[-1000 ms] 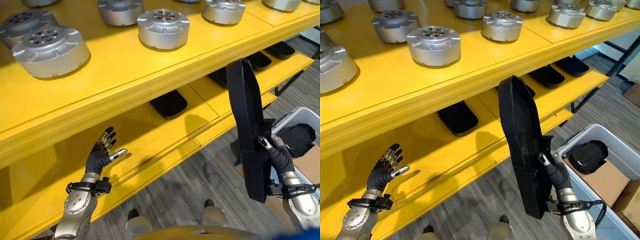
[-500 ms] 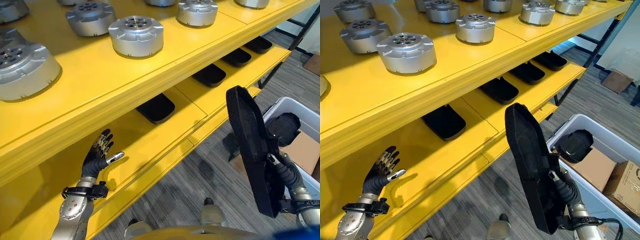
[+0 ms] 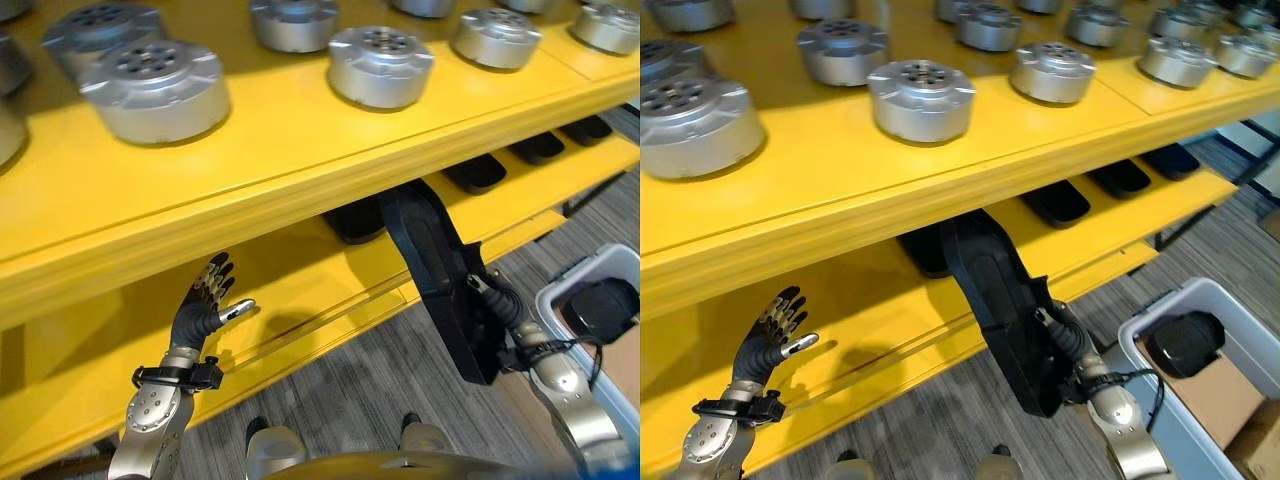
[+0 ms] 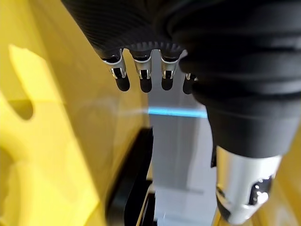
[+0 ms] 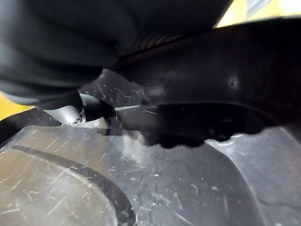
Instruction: Move parts from the plastic box to the shelf.
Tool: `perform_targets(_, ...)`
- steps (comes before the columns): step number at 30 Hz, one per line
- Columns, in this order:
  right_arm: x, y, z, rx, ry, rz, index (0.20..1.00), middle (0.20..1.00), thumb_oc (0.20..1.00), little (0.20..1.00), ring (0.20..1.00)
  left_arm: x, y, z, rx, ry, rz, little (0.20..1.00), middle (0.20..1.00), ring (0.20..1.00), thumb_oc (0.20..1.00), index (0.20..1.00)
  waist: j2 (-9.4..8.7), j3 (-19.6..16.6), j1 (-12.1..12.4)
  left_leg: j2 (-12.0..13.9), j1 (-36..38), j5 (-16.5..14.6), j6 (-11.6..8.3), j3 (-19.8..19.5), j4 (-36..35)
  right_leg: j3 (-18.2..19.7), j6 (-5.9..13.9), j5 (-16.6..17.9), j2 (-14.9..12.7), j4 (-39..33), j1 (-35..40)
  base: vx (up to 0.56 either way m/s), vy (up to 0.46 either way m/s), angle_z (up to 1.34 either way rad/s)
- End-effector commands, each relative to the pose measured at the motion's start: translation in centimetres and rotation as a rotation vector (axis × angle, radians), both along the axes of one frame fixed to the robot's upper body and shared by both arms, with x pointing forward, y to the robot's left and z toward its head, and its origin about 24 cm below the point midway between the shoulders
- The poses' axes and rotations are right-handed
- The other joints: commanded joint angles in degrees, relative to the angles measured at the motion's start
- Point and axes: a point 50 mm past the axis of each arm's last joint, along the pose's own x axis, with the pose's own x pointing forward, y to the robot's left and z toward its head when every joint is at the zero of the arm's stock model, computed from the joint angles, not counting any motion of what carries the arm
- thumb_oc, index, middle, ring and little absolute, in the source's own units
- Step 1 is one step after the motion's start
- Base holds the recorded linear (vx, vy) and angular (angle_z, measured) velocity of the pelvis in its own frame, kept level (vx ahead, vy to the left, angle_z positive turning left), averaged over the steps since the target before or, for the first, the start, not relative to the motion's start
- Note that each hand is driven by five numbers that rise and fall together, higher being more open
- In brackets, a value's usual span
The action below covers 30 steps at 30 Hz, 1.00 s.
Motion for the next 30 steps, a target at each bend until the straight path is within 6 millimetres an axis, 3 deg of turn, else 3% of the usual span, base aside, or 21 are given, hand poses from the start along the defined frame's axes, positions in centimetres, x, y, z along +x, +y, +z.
perform_targets(1,1.6,0.7,2.2,0.035,-0.134,-0.008,0.2,0.2,0.2,0.2,0.2,0.5,0.9,2.4,0.09,-0.114,0.021,1.0,1.0,1.0,1.0,1.0,-1.3,-1.4,0.3,-0.2,-2.2,-0.9,3.6,-0.7,4.7,1.3,-1.1,1.0,-1.9,8.5,-5.0,-0.03,-0.038,0.52)
perform_targets(2,2.4,2.0,3.3,0.068,-0.184,0.021,0.2,0.2,0.2,0.2,0.2,0.9,1.0,2.8,0.097,-0.13,0.031,1.0,1.0,1.0,1.0,1.0,-1.53,-0.9,2.0,-0.6,-3.8,-0.5,3.57,-2.4,5.0,-0.3,-1.27,0.8,-2.4,9.0,-4.9,-0.02,-0.032,0.43)
perform_targets(6,3.2,3.4,4.5,0.123,-0.238,0.04,0.2,0.2,0.2,0.2,0.2,1.3,1.0,3.0,0.106,-0.133,0.037,1.0,1.0,1.0,1.0,1.0,-1.65,-0.8,3.8,-1.6,-6.0,0.2,3.64,-5.1,4.8,-3.0,-1.49,0.6,-3.1,9.2,-4.3,0.0,-0.016,0.57)
perform_targets(18,6.5,7.7,6.3,0.322,-0.293,0.027,0.2,0.2,0.2,0.2,0.2,2.3,0.2,3.4,0.095,-0.143,0.006,1.0,1.0,1.0,1.0,1.0,-1.61,-2.9,10.0,-4.9,-11.8,1.7,4.21,-12.3,4.6,-10.8,-1.41,1.1,-4.9,8.5,-2.7,0.01,0.006,0.4)
perform_targets(25,9.6,10.8,7.9,0.4,-0.297,-0.019,0.2,0.2,0.2,0.2,0.2,3.2,-0.4,3.9,0.083,-0.153,-0.026,1.0,1.0,1.0,1.0,1.0,-0.82,-1.9,13.2,-6.5,-14.1,1.1,4.69,-13.7,7.4,-11.2,-1.49,0.8,-5.6,9.9,-3.4,-0.01,0.026,0.12)
perform_targets(28,9.9,11.2,8.2,0.408,-0.304,-0.019,0.2,0.2,0.2,0.2,0.2,3.4,-0.6,4.0,0.078,-0.157,-0.034,1.0,1.0,1.0,1.0,1.0,-0.61,-1.3,13.4,-6.7,-14.7,0.8,4.71,-13.8,8.4,-10.9,-1.52,0.5,-5.9,10.8,-3.9,-0.04,0.021,0.02)
perform_targets(30,11.1,12.0,9.5,0.443,-0.314,-0.039,0.2,0.2,0.2,0.2,0.2,4.0,-1.4,4.2,0.062,-0.169,-0.068,1.0,1.0,1.0,1.0,1.0,0.63,1.1,13.9,-7.5,-17.5,-0.5,4.75,-13.9,13.5,-9.7,-1.92,-0.9,-6.8,14.9,-6.2,-0.16,0.083,0.04)
